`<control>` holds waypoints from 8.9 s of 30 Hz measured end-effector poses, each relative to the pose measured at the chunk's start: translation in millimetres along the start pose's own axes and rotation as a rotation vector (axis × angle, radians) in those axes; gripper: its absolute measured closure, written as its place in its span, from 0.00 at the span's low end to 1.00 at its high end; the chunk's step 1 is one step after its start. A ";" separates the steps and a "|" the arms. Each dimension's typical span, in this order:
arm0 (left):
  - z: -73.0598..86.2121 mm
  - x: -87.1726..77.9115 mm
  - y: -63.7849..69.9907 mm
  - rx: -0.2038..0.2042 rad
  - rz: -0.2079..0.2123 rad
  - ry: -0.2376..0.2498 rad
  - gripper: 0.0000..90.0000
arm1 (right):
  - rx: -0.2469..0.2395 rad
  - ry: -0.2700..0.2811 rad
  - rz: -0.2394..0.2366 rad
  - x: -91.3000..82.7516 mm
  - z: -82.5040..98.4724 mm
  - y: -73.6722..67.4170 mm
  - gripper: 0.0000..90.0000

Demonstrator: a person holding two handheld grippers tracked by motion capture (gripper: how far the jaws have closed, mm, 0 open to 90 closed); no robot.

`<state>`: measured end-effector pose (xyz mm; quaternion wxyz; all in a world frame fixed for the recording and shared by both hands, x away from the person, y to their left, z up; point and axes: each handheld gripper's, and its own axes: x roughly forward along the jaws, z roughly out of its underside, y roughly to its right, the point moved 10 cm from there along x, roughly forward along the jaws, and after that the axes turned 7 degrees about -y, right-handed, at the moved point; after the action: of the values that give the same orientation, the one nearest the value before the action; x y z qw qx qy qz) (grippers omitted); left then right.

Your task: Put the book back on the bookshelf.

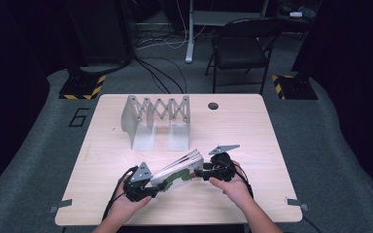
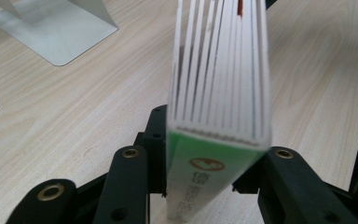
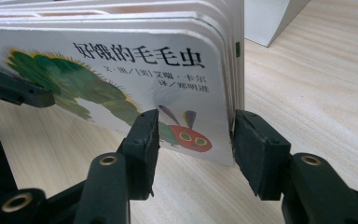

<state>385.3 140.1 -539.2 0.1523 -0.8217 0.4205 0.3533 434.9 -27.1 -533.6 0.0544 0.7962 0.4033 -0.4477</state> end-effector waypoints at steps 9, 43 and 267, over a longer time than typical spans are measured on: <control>-1.4 -1.2 8.0 0.019 0.008 0.009 0.78 | -0.002 0.012 -0.003 2.6 -3.2 1.6 0.57; -12.8 7.8 16.2 -0.016 0.002 0.033 0.76 | -0.017 0.025 0.003 6.6 -6.6 4.9 0.56; 13.4 -77.4 -116.3 -0.372 -0.355 0.072 0.84 | 0.042 0.018 0.038 2.3 9.4 32.8 0.49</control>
<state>441.4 262.4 -499.2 0.0432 -0.9085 0.2025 0.3630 451.9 -51.9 -549.9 0.0426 0.8087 0.3791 -0.4477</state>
